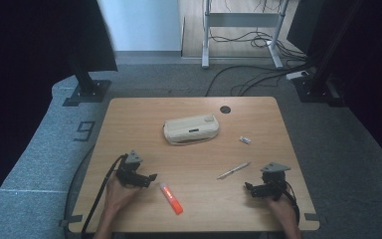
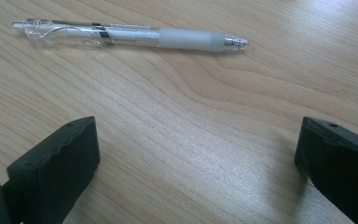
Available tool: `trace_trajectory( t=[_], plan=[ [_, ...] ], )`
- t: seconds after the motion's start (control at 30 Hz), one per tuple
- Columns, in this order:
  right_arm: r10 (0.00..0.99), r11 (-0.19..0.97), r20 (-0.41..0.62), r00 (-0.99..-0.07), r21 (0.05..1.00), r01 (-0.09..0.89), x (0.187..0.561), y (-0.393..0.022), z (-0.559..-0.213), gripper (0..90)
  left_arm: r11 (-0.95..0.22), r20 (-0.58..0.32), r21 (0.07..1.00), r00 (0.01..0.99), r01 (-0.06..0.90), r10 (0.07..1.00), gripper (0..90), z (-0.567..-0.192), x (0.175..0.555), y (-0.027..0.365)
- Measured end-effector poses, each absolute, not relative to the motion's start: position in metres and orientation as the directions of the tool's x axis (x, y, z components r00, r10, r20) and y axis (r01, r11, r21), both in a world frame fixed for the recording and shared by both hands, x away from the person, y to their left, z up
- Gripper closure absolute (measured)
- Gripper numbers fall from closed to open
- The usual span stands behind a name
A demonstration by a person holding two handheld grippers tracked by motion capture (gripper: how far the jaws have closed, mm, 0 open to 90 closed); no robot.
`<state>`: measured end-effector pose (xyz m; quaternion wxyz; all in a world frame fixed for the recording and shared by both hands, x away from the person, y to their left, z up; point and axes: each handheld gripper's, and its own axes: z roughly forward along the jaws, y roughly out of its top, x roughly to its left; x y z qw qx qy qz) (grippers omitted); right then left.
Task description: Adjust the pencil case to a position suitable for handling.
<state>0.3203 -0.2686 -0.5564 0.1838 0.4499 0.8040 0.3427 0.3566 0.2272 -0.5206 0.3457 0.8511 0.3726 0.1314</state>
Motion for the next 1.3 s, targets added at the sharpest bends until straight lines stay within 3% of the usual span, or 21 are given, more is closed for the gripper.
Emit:
trace_trajectory(
  t=[1.3],
  plan=[
    [0.850, 0.360, 0.013, -0.527, 0.716, 0.598, 0.320, -0.269, -0.556, 0.0, -0.548, -0.081, 0.666, 0.779, 0.506, 0.622, 9.0, -0.495, 0.447, 0.173]
  ],
)
